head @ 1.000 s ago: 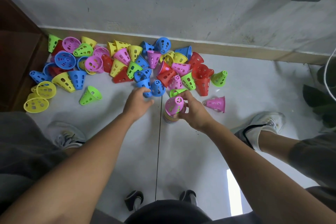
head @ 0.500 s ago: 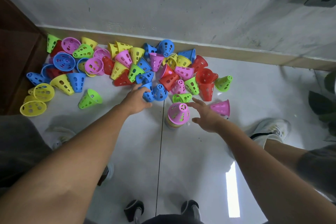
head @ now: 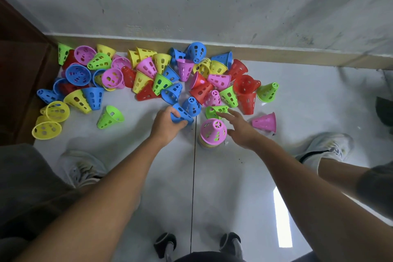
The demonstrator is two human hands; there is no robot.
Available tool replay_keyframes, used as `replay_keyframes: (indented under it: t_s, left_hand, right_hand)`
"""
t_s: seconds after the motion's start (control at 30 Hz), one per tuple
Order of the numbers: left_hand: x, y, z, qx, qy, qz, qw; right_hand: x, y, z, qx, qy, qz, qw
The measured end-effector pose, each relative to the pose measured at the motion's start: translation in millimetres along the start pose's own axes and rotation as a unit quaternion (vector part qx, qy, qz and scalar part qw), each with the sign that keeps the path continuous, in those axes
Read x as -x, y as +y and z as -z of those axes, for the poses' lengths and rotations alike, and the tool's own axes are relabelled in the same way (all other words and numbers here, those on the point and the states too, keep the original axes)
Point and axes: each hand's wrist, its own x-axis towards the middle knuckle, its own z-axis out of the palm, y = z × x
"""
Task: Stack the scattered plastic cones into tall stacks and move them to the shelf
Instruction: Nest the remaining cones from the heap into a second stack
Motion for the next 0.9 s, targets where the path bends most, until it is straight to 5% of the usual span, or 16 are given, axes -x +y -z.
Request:
replay_keyframes:
  t_s: [0.27, 0.53, 0.8, 0.9]
  left_hand:
    - [5.2, 31.2, 18.7, 0.126, -0.017, 0.009, 0.992]
    - [10.2, 74.9, 31.2, 0.164, -0.14, 0.003, 0.976]
    - [15.8, 94.4, 45.6, 0.263, -0.283, 0.004, 0.922]
    - [20.4, 101.7, 55.1, 0.289, -0.333, 0.02, 0.897]
  right_hand:
    - [-7.8, 9.3, -7.3, 0.029, -0.038, -0.019, 0.999]
    - [1.5, 15.3, -14.1, -0.076, 0.08, -0.065, 0.992]
    - [7.1, 4.8, 6.8, -0.342, 0.308, -0.159, 0.873]
    - [10.6, 1.3, 13.8, -0.403, 0.335, -0.173, 0.834]
